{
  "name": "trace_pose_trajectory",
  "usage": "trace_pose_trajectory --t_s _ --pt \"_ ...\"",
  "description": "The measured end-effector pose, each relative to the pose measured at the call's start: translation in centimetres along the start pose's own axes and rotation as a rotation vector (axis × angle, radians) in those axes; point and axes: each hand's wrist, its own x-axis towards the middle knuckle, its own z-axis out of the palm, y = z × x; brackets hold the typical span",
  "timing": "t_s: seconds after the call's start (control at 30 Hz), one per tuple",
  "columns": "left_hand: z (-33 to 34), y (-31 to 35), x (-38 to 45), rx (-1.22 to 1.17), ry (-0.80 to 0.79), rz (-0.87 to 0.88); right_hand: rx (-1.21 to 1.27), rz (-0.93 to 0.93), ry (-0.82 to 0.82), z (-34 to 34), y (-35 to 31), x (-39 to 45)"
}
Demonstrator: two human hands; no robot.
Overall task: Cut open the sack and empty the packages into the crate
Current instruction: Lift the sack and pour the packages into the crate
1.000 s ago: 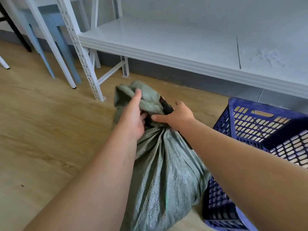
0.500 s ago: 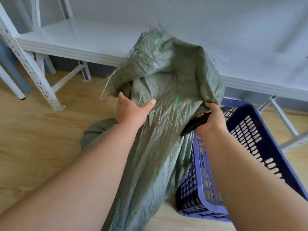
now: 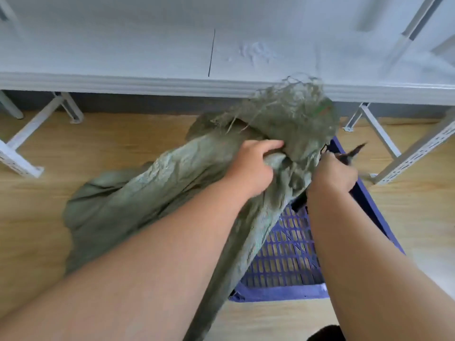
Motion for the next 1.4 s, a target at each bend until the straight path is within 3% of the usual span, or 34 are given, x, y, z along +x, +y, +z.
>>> trace_pose_trajectory --t_s 0.1,0.17,0.27,0.33,0.43,0.47,0.5,0.57,0.6,0.67,0.77,0.8,0.87,0.93,1.0,1.07,1.13,1.2,1.27,1.3,1.37,1.4 --pt "4.7 -1.1 -0.8 0.098 -0.295 -0.207 -0.035 -0.254 -0.068 0.2 -2.4 0.0" --pt "5.8 -2.0 -1.7 0.126 -0.472 -0.302 -0.156 -0.336 -0.302 0.7 -2.6 -0.1" --pt "4.1 -1.9 -1.8 0.277 -0.597 -0.266 -0.404 -0.331 -0.705 1.3 -1.3 -0.3" --pt "1.0 -1.4 -1.6 0.320 -0.409 -0.172 -0.588 -0.359 -0.822 1.7 -0.4 -0.5" --pt "-4.8 -1.8 -0.5 0.504 0.389 -0.110 -0.860 -0.326 -0.915 2.0 1.1 -0.4" --pt "-6.6 -2.4 -0.2 0.565 0.528 -0.187 -0.971 -0.301 -0.951 2.0 1.6 -0.5" --pt "-8.2 -3.0 -0.1 0.600 0.506 -0.374 -1.082 -0.289 -0.981 2.2 2.1 -0.7" --pt "-9.3 -3.7 0.3 0.559 0.248 -0.769 -1.163 -0.287 -0.955 2.4 2.8 -1.0" --pt "-9.0 -3.9 0.4 0.557 0.126 -0.848 -1.117 -0.301 -0.885 2.6 2.8 -1.0" --pt "-6.8 -3.6 0.1 0.566 0.092 -0.739 -0.907 -0.356 -0.674 3.0 2.0 -0.8" --pt "-2.0 -2.7 -1.4 0.697 0.235 -0.346 -0.646 -0.542 -0.481 3.2 -0.3 -0.8" --pt "-0.4 -2.4 -2.3 0.709 0.217 -0.199 -0.584 -0.613 -0.497 3.2 -1.1 -1.1" --pt "2.0 -2.0 -3.8 0.753 -0.069 -0.036 -0.447 -0.726 -0.659 3.2 -2.6 -2.4" --pt "3.2 -2.2 -4.5 0.866 -0.450 -0.022 -0.405 -0.775 -0.910 3.1 -3.0 -3.9" --pt "2.8 -2.8 -4.5 0.829 -0.609 -0.088 -0.575 -0.773 -1.085 3.2 -1.8 -4.7" --pt "1.6 -2.9 -4.3 0.695 -0.632 -0.115 -0.908 -0.674 -1.065 3.0 0.2 -4.0" --pt "-0.3 -2.9 -3.8 0.558 -0.540 -0.055 -1.312 -0.447 -0.992 2.0 2.2 -2.7" --pt "-2.6 -3.4 -3.0 0.511 -0.205 0.026 -1.642 -0.341 -0.958 0.7 3.3 -1.5" --pt "-4.8 -4.0 -2.2 0.619 0.178 0.017 -1.614 -0.316 -0.826 0.4 3.3 -0.3" --pt "-5.8 -4.6 -1.9 0.713 0.237 -0.047 -1.508 -0.320 -0.711 0.7 3.0 0.1" --pt "-7.2 -4.9 -1.5 0.816 0.048 -0.309 -1.219 -0.515 -0.511 1.6 1.8 0.0" --pt "-7.5 -5.0 -1.4 0.838 -0.070 -0.391 -1.064 -0.636 -0.541 2.3 0.8 -0.6"
